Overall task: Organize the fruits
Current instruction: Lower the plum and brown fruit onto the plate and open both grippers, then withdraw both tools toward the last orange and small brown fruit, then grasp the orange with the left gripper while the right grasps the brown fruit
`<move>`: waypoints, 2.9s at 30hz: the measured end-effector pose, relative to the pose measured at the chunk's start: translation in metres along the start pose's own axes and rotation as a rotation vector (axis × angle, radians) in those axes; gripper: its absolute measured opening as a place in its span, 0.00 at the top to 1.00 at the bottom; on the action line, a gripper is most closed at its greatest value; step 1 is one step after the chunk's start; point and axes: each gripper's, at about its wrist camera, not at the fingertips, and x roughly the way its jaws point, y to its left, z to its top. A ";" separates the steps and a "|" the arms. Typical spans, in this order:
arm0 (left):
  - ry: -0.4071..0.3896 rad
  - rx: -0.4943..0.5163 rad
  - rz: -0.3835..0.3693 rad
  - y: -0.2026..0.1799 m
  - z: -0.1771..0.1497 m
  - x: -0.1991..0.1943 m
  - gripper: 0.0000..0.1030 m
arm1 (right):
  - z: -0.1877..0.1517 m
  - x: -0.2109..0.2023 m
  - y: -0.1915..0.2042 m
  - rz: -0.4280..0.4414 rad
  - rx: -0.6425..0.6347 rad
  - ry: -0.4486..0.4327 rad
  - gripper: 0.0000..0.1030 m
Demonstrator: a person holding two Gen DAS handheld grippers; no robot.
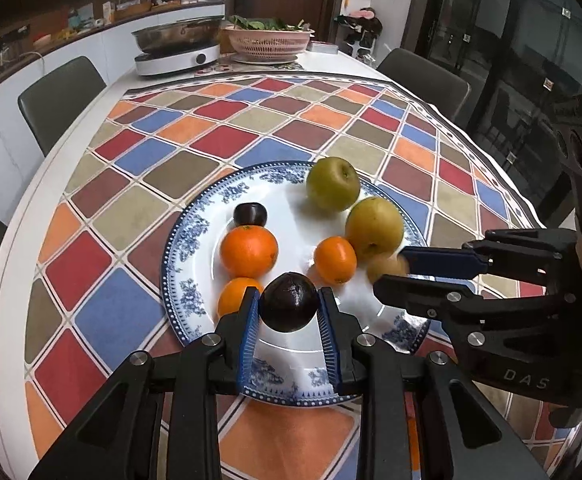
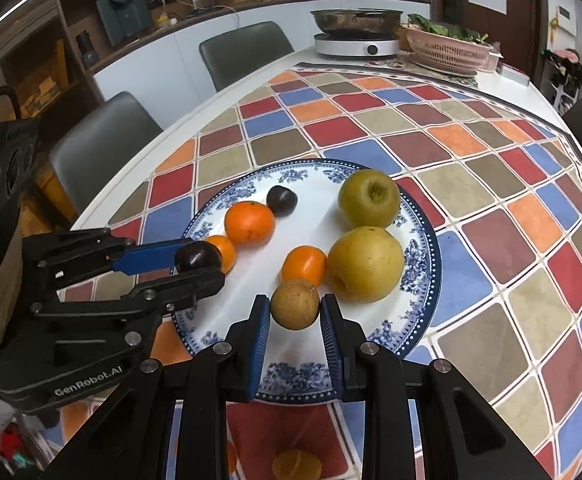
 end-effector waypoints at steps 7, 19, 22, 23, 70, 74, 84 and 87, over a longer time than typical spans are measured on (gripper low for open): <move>-0.047 0.018 0.069 -0.004 0.001 -0.022 0.63 | 0.001 -0.013 -0.002 -0.008 0.028 -0.035 0.63; -0.146 0.042 0.095 -0.025 -0.010 -0.079 0.54 | -0.011 -0.071 0.012 -0.063 -0.024 -0.142 0.63; -0.167 0.052 0.100 -0.033 -0.016 -0.093 0.50 | -0.017 -0.084 0.016 -0.068 -0.041 -0.163 0.63; -0.174 0.055 0.104 -0.035 -0.018 -0.097 0.48 | -0.019 -0.088 0.018 -0.070 -0.048 -0.170 0.63; -0.032 0.187 -0.036 -0.086 -0.105 -0.056 0.44 | -0.115 -0.069 0.022 -0.053 -0.263 -0.009 0.63; -0.007 0.161 -0.058 -0.082 -0.103 -0.041 0.44 | -0.113 -0.057 0.014 -0.048 -0.234 0.009 0.63; 0.010 0.133 -0.082 -0.077 -0.100 -0.027 0.47 | -0.105 -0.036 0.011 -0.039 -0.224 0.039 0.63; 0.008 0.126 -0.087 -0.075 -0.098 -0.026 0.50 | -0.102 -0.031 0.010 -0.040 -0.219 0.041 0.63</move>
